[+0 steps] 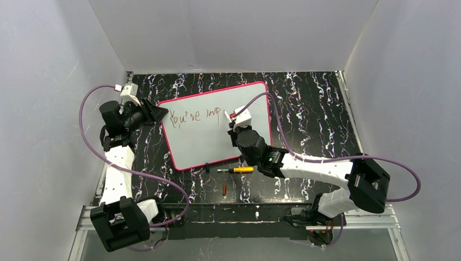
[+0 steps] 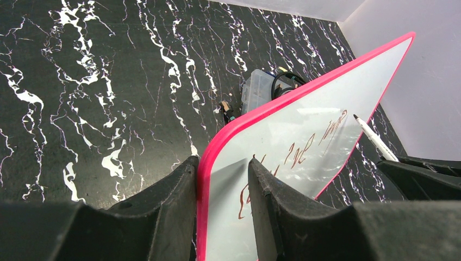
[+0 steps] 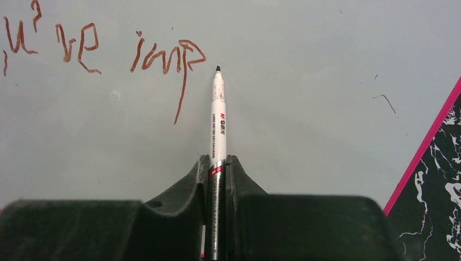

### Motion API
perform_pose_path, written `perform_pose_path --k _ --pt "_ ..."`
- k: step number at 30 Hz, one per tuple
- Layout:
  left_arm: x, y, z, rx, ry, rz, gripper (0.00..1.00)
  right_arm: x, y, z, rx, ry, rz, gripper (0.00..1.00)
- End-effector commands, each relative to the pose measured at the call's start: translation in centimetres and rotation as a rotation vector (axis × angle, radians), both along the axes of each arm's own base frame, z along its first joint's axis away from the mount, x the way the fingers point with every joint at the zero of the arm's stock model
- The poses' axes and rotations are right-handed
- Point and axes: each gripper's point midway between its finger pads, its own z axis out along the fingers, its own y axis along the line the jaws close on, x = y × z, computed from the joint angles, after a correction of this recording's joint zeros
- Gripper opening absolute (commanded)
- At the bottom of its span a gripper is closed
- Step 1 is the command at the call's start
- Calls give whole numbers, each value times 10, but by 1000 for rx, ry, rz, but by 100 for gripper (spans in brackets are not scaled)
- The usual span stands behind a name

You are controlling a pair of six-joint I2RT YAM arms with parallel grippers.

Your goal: Write a sentence on the whiteboard

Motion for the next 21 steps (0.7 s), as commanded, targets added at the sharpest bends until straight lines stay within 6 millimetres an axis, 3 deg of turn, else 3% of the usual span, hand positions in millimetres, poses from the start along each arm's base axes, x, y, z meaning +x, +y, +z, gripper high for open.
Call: perform_pose_path --k 1,9,21 --pt "-7 -8 10 -2 -35 -42 36 13 5 25 53 -52 -37 1" --pt "-7 -8 11 0 -37 -43 36 9 12 16 27 -38 10 1" --pt "-7 -9 12 -1 -39 -44 36 -1 -1 -16 -25 41 1 1"
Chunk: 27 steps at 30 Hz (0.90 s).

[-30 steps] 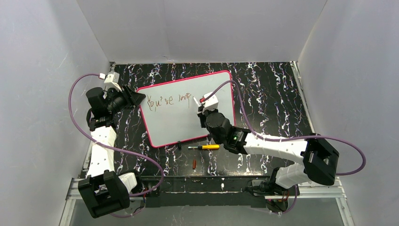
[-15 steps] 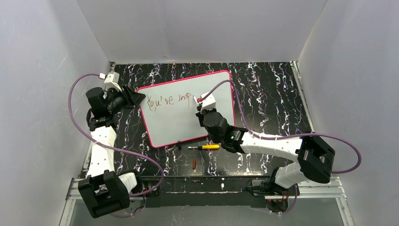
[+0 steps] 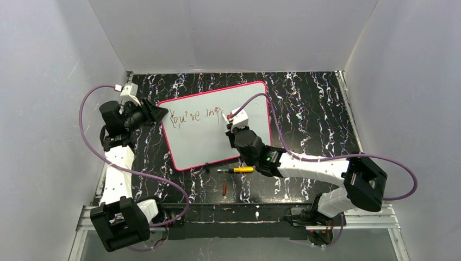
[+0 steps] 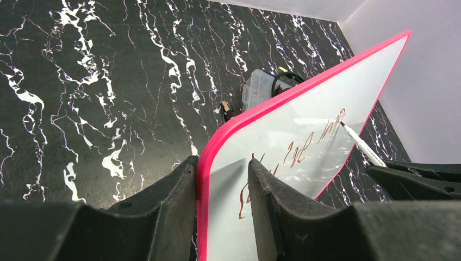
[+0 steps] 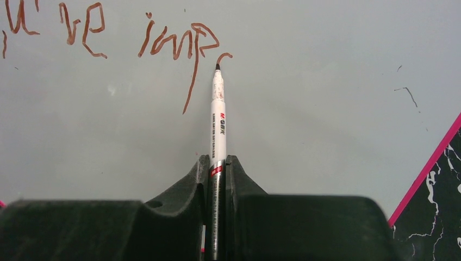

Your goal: Write a sentence on the whiteboard

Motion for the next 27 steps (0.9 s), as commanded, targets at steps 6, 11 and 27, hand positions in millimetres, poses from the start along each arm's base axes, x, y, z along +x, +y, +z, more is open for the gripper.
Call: perform_pose_path --k 6,11,27 --pt "-7 -9 12 0 -40 -45 36 3 -21 3 -8 -5 -89 1" --pt "-7 -9 12 -1 -39 -44 36 5 -23 11 -8 -25 -107 1" --pt "-7 -9 12 -2 -39 -45 36 11 -4 24 2 -62 -60 1"
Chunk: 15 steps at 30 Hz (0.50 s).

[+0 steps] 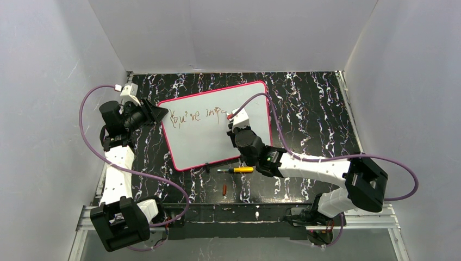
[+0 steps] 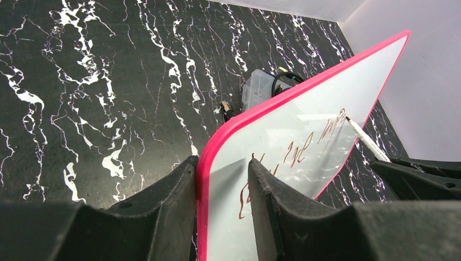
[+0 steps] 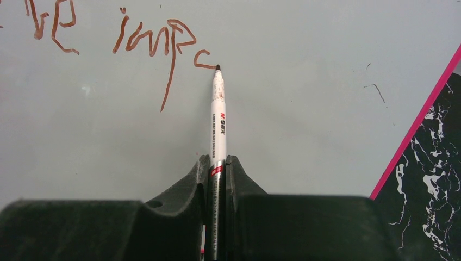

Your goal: Write a sentence on the whiteboard

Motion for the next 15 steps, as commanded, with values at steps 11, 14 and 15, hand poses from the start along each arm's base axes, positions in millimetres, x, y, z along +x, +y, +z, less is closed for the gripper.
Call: perform_pose_path --k 11,14,15 --pt "-7 -9 11 1 -41 -45 36 -1 4 33 91 -41 30 1" --pt "-7 -8 11 2 -39 -41 36 -5 -6 49 139 -62 22 1" --pt "-7 -9 11 1 -38 -43 36 -5 -8 51 141 -67 20 1"
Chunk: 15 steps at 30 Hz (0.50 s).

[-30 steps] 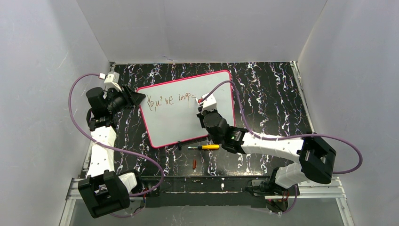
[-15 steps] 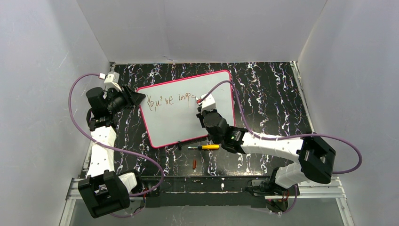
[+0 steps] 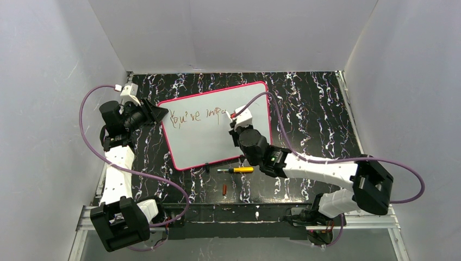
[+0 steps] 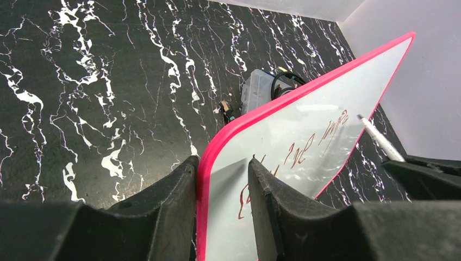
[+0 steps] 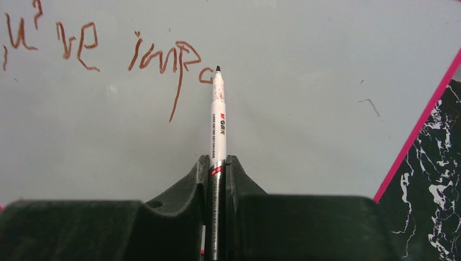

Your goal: Write a sentence on the whiteboard

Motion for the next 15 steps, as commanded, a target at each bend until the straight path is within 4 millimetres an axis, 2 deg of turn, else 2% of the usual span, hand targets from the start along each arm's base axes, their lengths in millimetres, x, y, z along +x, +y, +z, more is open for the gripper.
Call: perform_pose_path --k 1,7,15 --pt "-7 -9 11 1 -39 -44 36 0 -13 43 111 -62 -21 1" --pt "-8 -9 11 0 -39 -45 36 8 -16 33 92 -43 -3 1" --pt "-7 -9 10 1 -38 -46 36 9 -9 30 82 -42 18 1"
